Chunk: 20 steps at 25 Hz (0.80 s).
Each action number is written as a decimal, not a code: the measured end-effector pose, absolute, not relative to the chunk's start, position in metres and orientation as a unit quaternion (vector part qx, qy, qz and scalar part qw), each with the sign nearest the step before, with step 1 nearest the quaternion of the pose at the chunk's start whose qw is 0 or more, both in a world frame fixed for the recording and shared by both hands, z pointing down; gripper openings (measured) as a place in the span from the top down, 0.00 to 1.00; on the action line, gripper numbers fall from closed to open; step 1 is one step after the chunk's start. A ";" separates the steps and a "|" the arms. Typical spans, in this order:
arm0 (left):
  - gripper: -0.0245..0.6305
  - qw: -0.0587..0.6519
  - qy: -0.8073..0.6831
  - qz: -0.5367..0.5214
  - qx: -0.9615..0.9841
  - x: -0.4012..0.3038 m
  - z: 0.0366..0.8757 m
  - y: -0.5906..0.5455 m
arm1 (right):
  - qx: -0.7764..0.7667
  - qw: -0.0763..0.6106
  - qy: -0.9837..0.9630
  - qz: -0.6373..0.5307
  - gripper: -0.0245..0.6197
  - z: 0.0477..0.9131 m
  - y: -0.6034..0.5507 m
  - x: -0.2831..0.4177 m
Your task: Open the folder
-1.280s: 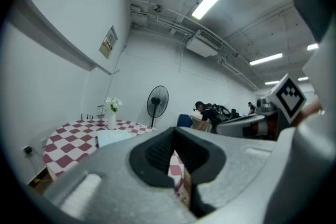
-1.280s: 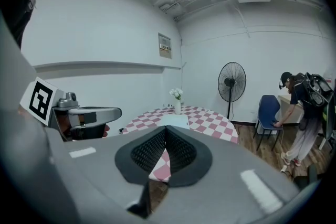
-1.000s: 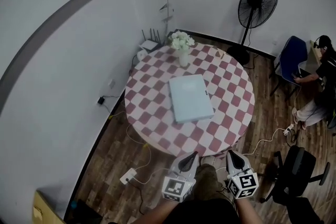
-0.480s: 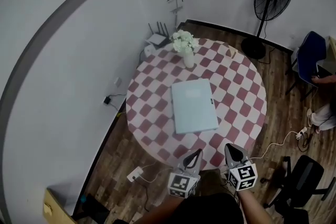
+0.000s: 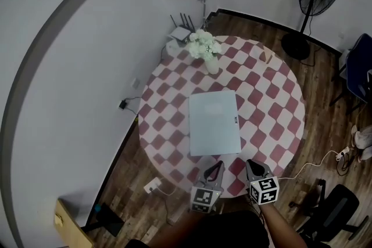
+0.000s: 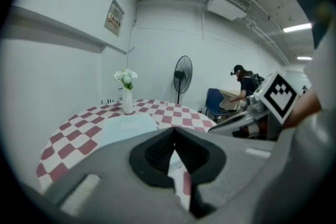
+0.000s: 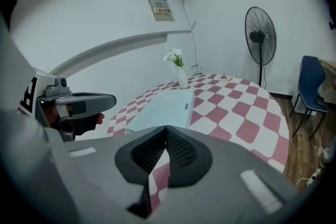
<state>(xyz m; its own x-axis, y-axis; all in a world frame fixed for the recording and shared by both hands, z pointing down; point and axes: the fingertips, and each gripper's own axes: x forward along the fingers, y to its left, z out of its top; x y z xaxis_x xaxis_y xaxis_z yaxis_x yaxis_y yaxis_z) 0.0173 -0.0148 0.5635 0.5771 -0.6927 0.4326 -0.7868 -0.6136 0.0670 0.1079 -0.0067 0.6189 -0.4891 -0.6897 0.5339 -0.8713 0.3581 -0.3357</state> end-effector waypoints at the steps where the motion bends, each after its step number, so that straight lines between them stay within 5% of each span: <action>1: 0.96 0.129 -0.428 0.192 0.874 0.020 0.571 -0.022 | 0.476 0.157 -0.810 0.305 0.96 0.627 -0.015 0.111; 20: 0.87 0.181 -0.351 0.309 0.865 0.066 0.689 -0.058 | 0.378 0.225 -0.815 0.377 0.86 0.728 -0.080 0.101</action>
<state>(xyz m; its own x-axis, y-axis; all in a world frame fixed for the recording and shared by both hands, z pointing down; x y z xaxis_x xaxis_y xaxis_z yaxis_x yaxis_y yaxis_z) 0.0656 -0.0583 0.6886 0.5630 -0.4948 0.6620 -0.7191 -0.6881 0.0972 0.1008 -0.0802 0.7281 -0.6125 -0.4461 0.6526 -0.7862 0.4293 -0.4445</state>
